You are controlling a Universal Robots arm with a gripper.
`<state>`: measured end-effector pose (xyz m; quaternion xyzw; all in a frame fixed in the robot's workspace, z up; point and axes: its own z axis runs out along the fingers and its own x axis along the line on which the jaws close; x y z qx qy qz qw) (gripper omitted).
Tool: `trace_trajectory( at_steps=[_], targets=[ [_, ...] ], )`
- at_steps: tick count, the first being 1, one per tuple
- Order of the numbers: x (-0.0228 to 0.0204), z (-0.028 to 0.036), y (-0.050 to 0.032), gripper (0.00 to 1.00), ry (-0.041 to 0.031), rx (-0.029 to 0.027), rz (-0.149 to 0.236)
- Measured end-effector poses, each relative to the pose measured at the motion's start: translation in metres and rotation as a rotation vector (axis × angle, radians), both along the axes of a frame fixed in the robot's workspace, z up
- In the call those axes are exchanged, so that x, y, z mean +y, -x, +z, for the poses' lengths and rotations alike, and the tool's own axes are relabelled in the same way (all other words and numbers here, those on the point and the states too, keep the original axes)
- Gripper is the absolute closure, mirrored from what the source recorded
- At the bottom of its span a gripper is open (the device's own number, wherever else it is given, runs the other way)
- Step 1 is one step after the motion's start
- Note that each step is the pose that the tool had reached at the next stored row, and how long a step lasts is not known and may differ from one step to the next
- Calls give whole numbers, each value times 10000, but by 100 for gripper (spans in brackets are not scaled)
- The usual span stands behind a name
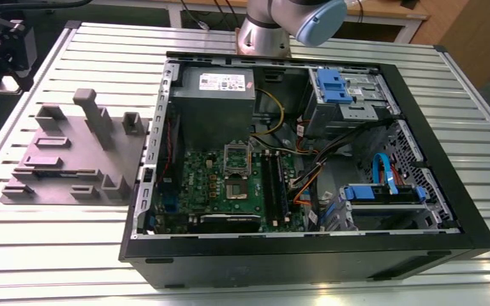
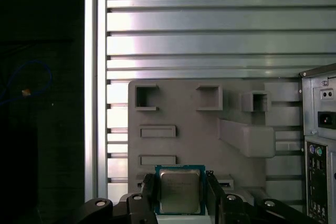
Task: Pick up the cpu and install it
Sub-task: 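Pick up the cpu and move it towards the insertion slot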
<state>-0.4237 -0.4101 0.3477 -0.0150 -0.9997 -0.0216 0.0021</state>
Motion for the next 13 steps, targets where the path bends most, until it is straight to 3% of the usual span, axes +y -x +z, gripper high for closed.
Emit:
trace_trajectory(
  at_steps=[9,13],
  targets=[
    [0,1,-96,53,1,3,-1],
    [0,103,-97,53,0,1,-1]
  ],
)
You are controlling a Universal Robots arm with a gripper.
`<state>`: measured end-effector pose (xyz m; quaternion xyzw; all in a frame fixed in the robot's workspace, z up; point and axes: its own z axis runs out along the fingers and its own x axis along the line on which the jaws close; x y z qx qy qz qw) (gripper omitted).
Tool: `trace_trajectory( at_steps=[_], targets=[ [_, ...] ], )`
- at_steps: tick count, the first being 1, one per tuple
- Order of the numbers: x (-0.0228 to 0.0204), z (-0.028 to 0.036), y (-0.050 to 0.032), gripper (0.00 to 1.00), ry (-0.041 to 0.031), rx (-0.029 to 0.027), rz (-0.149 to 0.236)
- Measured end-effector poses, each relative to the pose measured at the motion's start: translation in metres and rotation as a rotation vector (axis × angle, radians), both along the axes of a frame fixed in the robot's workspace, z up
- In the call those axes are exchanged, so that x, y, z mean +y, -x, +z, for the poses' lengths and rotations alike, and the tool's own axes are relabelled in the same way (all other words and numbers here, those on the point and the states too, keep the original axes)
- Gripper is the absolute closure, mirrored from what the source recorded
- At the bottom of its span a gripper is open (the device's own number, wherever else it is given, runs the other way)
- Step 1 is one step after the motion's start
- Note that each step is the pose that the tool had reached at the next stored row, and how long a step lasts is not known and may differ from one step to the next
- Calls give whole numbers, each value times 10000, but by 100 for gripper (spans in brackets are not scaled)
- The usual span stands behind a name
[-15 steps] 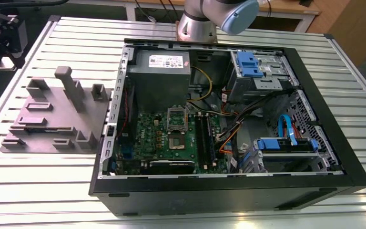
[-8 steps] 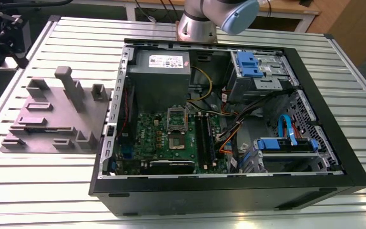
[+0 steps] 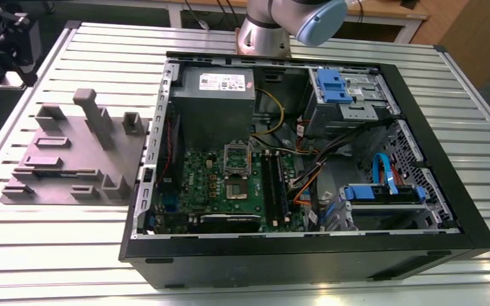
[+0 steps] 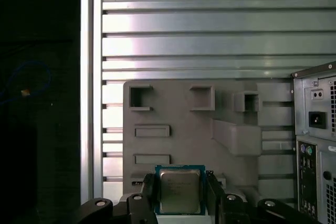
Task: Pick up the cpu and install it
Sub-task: 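Pick up the cpu and move it towards the insertion slot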
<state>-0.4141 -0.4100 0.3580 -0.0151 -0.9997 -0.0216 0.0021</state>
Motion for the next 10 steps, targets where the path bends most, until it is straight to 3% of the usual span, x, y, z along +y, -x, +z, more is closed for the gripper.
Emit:
trace_trajectory(
  at_steps=[4,10],
  targets=[
    [0,162,0,53,0,0,1],
    [0,179,0,53,-1,-1,1]
  ],
)
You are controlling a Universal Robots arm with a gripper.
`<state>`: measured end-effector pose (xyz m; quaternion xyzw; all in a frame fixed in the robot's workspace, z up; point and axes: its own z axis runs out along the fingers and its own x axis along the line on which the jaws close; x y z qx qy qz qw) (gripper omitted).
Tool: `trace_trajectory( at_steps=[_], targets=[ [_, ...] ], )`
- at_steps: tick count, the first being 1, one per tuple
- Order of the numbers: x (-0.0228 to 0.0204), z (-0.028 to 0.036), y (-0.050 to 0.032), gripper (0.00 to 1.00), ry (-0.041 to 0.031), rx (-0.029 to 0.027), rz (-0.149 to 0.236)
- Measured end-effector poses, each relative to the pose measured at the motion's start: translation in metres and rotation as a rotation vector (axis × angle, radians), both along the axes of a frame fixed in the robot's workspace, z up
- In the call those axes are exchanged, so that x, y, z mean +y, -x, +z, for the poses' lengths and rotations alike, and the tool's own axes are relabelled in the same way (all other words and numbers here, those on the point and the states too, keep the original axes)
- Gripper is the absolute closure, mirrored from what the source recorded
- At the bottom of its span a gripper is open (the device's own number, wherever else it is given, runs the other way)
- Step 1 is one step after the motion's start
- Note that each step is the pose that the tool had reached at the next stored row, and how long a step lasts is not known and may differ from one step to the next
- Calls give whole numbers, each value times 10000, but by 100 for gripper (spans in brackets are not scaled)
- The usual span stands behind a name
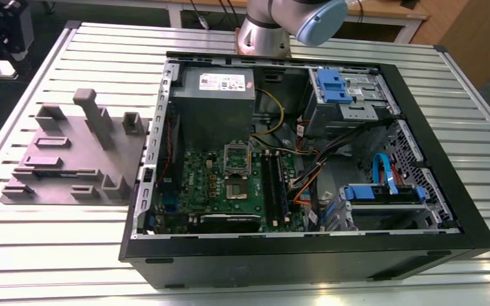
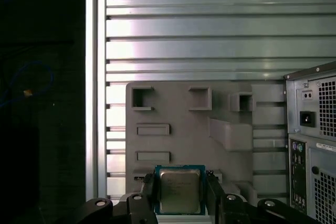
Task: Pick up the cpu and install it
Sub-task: 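Pick up the cpu and move it towards the insertion slot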
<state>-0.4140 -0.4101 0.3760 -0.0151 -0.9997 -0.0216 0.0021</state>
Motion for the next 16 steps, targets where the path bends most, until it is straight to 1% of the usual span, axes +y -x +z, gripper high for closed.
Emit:
trace_trajectory(
  at_steps=[6,12,16],
  targets=[
    [0,10,-6,53,-1,4,1],
    [0,8,-74,53,-7,0,0],
    [0,8,-97,53,-7,0,-1]
  ],
)
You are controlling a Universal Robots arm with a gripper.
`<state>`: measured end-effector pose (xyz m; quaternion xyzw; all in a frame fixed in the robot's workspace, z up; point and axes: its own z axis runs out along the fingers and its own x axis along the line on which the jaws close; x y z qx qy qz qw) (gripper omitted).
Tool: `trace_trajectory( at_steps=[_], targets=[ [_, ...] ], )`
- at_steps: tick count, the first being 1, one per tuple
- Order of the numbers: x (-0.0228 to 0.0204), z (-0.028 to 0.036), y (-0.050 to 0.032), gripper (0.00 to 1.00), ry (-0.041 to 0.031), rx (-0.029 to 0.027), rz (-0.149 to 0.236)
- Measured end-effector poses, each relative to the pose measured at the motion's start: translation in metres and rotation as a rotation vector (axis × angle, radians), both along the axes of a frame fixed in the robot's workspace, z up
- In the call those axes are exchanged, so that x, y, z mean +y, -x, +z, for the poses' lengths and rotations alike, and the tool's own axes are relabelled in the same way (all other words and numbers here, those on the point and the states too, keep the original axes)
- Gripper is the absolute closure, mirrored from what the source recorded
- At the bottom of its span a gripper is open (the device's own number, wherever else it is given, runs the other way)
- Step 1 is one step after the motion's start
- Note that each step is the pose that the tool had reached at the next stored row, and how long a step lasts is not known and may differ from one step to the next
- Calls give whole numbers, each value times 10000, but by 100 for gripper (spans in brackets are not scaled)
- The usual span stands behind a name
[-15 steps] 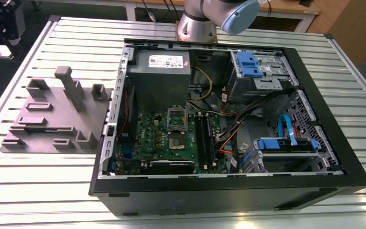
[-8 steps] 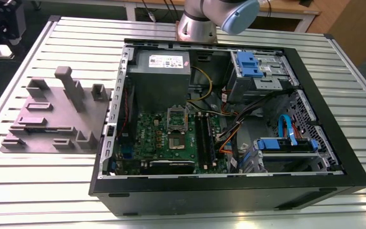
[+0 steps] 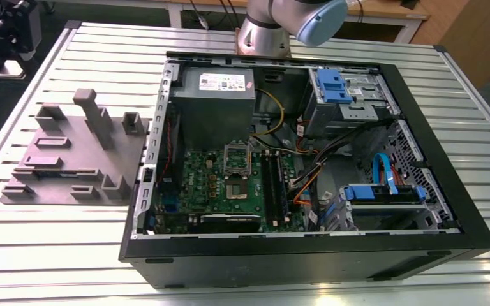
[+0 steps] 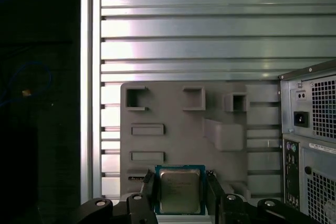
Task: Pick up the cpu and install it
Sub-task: 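Pick up the cpu and move it towards the insertion slot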
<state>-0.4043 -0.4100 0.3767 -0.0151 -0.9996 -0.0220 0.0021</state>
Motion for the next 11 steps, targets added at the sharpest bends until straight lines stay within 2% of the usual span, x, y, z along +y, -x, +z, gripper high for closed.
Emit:
trace_trajectory(
  at_steps=[11],
  targets=[
    [0,0,-37,53,1,1,1]
  ],
)
